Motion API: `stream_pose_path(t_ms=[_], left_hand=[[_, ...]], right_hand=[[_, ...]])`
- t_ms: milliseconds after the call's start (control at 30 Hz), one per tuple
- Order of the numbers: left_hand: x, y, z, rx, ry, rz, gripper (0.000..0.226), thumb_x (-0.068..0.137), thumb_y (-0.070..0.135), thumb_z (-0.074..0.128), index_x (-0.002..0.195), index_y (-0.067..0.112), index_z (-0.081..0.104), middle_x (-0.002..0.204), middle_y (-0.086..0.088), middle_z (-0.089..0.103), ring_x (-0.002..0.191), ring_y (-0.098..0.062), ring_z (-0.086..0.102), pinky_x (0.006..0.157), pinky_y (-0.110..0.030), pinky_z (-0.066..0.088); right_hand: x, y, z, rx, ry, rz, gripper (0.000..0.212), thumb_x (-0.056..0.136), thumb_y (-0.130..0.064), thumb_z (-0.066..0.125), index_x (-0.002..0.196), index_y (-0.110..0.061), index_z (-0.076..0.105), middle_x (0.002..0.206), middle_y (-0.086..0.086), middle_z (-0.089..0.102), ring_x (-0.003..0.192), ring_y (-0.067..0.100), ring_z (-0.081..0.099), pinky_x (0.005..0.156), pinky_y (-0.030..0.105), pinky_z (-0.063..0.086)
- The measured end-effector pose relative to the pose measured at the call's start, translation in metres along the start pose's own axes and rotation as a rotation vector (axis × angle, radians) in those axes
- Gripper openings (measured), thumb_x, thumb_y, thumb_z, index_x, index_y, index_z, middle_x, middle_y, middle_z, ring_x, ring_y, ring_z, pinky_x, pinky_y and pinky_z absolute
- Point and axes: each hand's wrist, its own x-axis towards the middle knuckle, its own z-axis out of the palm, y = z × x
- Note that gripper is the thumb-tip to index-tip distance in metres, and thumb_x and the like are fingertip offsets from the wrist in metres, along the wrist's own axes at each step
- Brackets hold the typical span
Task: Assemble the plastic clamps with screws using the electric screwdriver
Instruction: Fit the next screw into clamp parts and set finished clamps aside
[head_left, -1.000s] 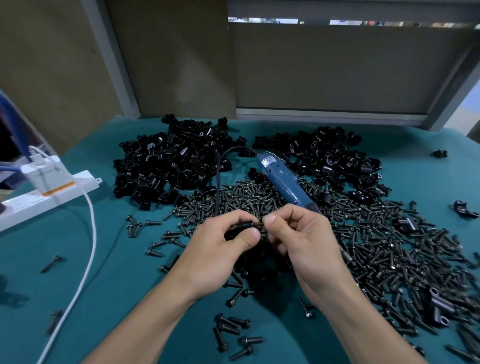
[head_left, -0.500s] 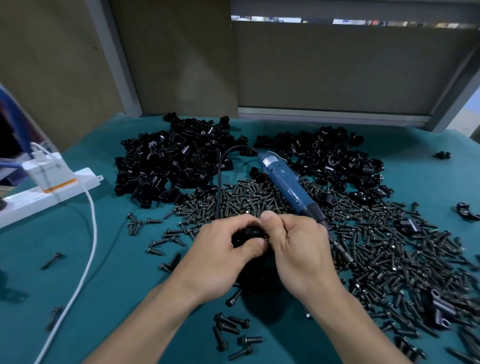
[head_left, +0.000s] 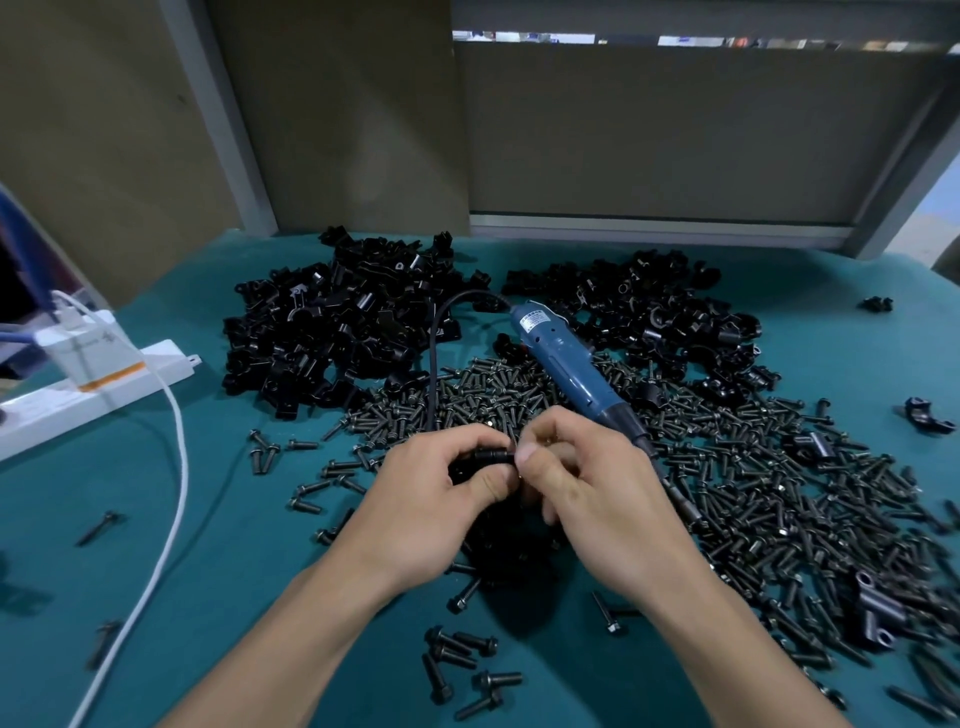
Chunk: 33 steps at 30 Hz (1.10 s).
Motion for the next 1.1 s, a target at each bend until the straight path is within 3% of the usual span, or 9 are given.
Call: stream_pose_path(t_ms=[100,267,400,533,600,733,833,967,1100], left_hand=[[0.000,0.000,0.000,0.000,-0.003,-0.007,0.010,0.098,0.025,0.073,0.102,0.033,0.077,0.089,0.009,0.078,0.084,-0.012,0.073,0.082,-0.039,0.058],[0.000,0.001,0.000,0.012,-0.040,0.009,0.016,0.097,0.020,0.073,0.101,0.035,0.078,0.090,0.012,0.078,0.084,-0.009,0.073,0.081,-0.032,0.057],[0.001,0.000,0.001,0.030,-0.032,-0.004,0.012,0.097,0.022,0.073,0.101,0.033,0.077,0.089,0.010,0.078,0.085,-0.010,0.073,0.083,-0.035,0.057],[-0.002,0.001,0.003,0.027,-0.042,0.009,0.016,0.096,0.020,0.074,0.102,0.035,0.078,0.091,0.015,0.078,0.084,-0.004,0.073,0.078,-0.024,0.056],[-0.001,-0.001,0.002,0.060,-0.021,0.000,0.015,0.096,0.022,0.075,0.101,0.036,0.078,0.090,0.017,0.078,0.084,-0.002,0.072,0.077,-0.021,0.055],[0.001,-0.003,0.000,0.105,-0.043,-0.018,0.012,0.096,0.029,0.075,0.099,0.040,0.076,0.090,0.019,0.076,0.085,0.000,0.070,0.078,-0.020,0.053],[0.000,-0.003,0.001,0.078,-0.099,0.000,0.011,0.096,0.030,0.074,0.102,0.039,0.076,0.092,0.018,0.077,0.088,-0.002,0.071,0.081,-0.021,0.053],[0.001,0.000,-0.002,-0.072,-0.091,0.018,0.012,0.097,0.024,0.073,0.103,0.032,0.079,0.095,0.007,0.079,0.093,-0.017,0.074,0.090,-0.045,0.058],[0.000,0.002,-0.002,-0.090,-0.058,0.037,0.013,0.097,0.020,0.074,0.106,0.028,0.079,0.094,0.007,0.080,0.091,-0.013,0.075,0.086,-0.034,0.058]], right_hand=[[0.002,0.001,0.000,0.042,0.004,-0.007,0.023,0.102,-0.023,0.059,0.079,-0.027,0.061,0.058,-0.001,0.062,0.048,0.002,0.045,0.046,0.019,0.035],[0.004,0.001,0.003,0.043,-0.013,0.052,0.038,0.106,-0.032,0.049,0.071,-0.018,0.055,0.048,-0.009,0.051,0.045,0.004,0.042,0.047,0.025,0.034],[0.002,0.001,-0.001,0.009,-0.007,0.022,0.027,0.105,-0.029,0.054,0.080,-0.027,0.062,0.058,-0.010,0.063,0.049,0.001,0.051,0.048,0.020,0.041],[0.005,-0.003,0.010,-0.037,0.049,0.046,0.046,0.107,-0.043,0.047,0.063,-0.038,0.060,0.048,-0.013,0.053,0.045,0.003,0.047,0.044,0.018,0.035],[0.005,-0.002,0.006,-0.030,-0.009,0.046,0.048,0.107,-0.049,0.043,0.063,-0.040,0.060,0.049,-0.011,0.057,0.046,0.003,0.050,0.046,0.017,0.037],[-0.001,0.003,-0.011,-0.106,-0.184,0.006,0.034,0.107,-0.032,0.049,0.076,-0.036,0.062,0.064,-0.011,0.065,0.055,0.002,0.054,0.053,0.020,0.041],[0.003,0.005,-0.015,-0.131,-0.199,0.034,0.034,0.105,-0.030,0.053,0.073,-0.024,0.061,0.059,-0.002,0.065,0.048,0.003,0.048,0.051,0.028,0.041],[0.005,0.002,-0.015,0.018,-0.083,0.067,0.033,0.100,-0.038,0.062,0.072,-0.022,0.068,0.055,-0.004,0.064,0.045,0.003,0.048,0.046,0.020,0.037],[0.002,-0.002,-0.007,0.094,0.051,0.025,0.025,0.097,-0.032,0.068,0.073,-0.028,0.070,0.054,-0.007,0.060,0.046,0.001,0.047,0.045,0.016,0.036]])
